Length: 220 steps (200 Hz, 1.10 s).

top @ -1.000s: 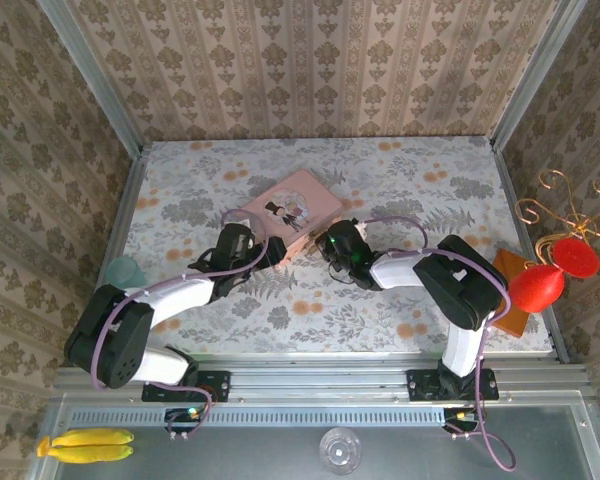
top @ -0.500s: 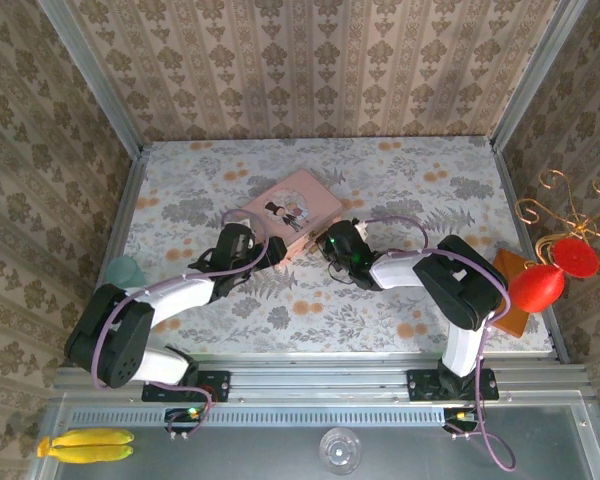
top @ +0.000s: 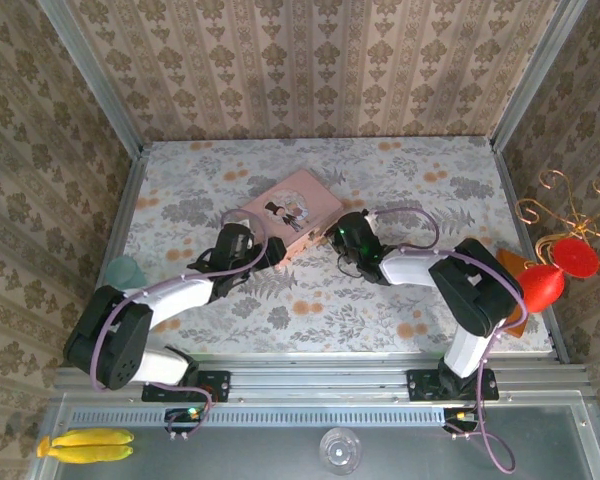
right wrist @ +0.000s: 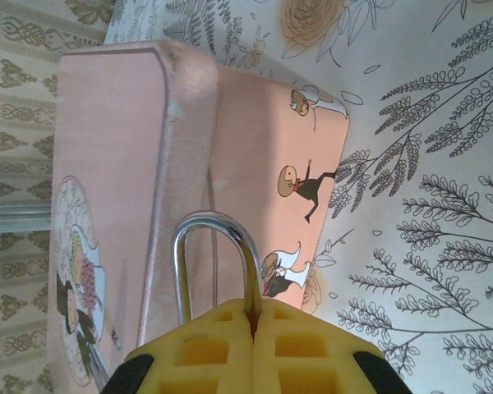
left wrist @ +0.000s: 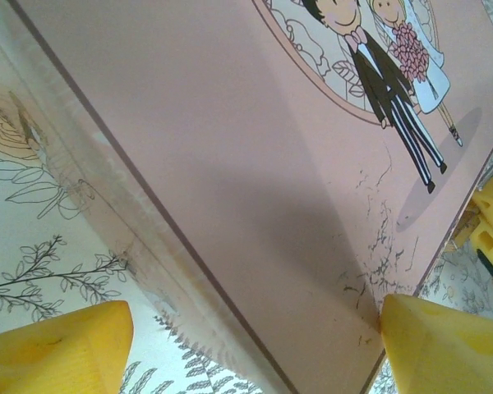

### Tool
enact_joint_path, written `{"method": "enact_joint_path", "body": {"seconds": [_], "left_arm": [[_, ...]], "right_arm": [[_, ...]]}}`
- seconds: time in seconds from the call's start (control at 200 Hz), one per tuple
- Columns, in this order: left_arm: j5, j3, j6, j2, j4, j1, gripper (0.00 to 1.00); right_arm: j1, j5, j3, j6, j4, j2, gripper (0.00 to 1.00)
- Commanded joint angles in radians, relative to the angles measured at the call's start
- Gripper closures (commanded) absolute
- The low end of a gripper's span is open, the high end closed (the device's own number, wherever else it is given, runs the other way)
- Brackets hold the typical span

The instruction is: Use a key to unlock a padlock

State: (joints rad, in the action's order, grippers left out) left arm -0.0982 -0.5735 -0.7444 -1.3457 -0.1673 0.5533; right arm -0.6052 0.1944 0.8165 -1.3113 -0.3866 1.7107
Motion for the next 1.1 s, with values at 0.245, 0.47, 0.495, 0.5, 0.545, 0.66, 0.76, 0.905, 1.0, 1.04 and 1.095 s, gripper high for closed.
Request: {"method": "enact_joint_path", "body": {"seconds": [0.245, 0.47, 0.495, 0.5, 0.545, 0.66, 0.76, 0.905, 1.0, 1.04, 1.095], "left_arm": [[0.005, 0.058, 0.215, 0.206, 0.121, -0.037, 0.18], [0.012, 0.132, 0.315, 0.333, 0.105, -0.058, 0.16], [0.013, 0.139, 0.324, 0.347, 0.103, -0.061, 0.15], [0.013, 0.141, 0.326, 0.350, 0.103, -0.061, 0.15], [0.015, 0.155, 0.343, 0.375, 0.096, -0.065, 0.15], [0.013, 0.192, 0.359, 0.409, 0.044, -0.073, 0.14], [0.006, 0.210, 0.362, 0.410, -0.003, -0.077, 0.13], [-0.006, 0.211, 0.370, 0.404, -0.014, -0.077, 0.13], [-0.009, 0.212, 0.373, 0.402, -0.018, -0.080, 0.12], [-0.011, 0.212, 0.374, 0.404, -0.020, -0.080, 0.12], [-0.011, 0.212, 0.376, 0.404, -0.023, -0.081, 0.12]], "right_arm": [[-0.073, 0.001, -0.005, 0.224, 0.215, -0.170, 1.00], [-0.161, 0.035, 0.032, 0.395, 0.440, -0.272, 1.00], [-0.175, 0.047, 0.040, 0.417, 0.474, -0.287, 1.00], [-0.179, 0.050, 0.042, 0.421, 0.483, -0.288, 1.00], [-0.203, 0.072, 0.058, 0.458, 0.543, -0.312, 1.00], [-0.255, 0.101, 0.090, 0.525, 0.663, -0.367, 1.00], [-0.292, 0.116, 0.109, 0.566, 0.749, -0.389, 1.00], [-0.339, 0.141, 0.125, 0.623, 0.851, -0.404, 1.00], [-0.358, 0.141, 0.128, 0.632, 0.909, -0.401, 1.00], [-0.366, 0.143, 0.130, 0.635, 0.940, -0.398, 1.00], [-0.378, 0.150, 0.135, 0.636, 0.985, -0.395, 1.00]]}}
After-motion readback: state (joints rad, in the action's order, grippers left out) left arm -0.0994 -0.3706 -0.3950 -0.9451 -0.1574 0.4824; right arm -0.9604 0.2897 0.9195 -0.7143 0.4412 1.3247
